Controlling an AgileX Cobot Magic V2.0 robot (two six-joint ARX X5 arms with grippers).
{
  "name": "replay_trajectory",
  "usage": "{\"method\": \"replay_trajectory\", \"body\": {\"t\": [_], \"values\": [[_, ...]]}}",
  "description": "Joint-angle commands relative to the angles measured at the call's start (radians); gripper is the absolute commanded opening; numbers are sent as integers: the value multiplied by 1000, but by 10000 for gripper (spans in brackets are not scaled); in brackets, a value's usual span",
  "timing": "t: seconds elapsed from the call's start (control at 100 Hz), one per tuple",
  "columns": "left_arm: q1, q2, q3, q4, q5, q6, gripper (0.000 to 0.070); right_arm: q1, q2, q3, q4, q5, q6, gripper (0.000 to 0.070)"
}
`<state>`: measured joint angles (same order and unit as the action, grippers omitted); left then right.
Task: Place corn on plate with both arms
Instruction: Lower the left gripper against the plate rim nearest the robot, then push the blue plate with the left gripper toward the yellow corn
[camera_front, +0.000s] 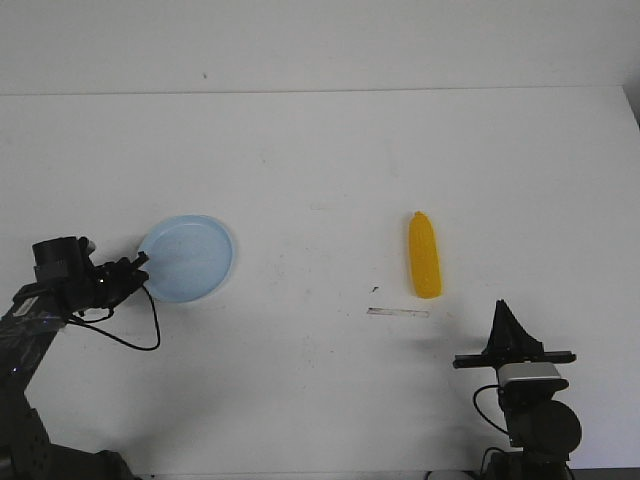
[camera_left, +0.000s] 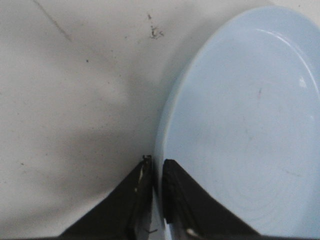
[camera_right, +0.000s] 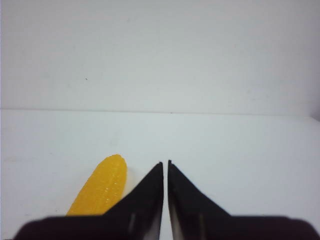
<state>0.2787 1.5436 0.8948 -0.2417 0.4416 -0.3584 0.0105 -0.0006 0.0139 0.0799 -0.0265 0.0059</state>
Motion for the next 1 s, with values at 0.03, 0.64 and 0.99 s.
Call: {"method": "replay_trajectory", "body": {"t": [0.03, 0.64, 0.99], "values": [[2, 20, 11, -1, 1, 5, 0, 0, 2, -1, 10, 1, -3, 16], [-172, -136, 11, -15, -19, -28, 1, 0, 2, -1, 10, 1, -3, 16], [-504, -125, 11, 98, -132, -114, 1, 0, 2, -1, 10, 1, -3, 16]]}}
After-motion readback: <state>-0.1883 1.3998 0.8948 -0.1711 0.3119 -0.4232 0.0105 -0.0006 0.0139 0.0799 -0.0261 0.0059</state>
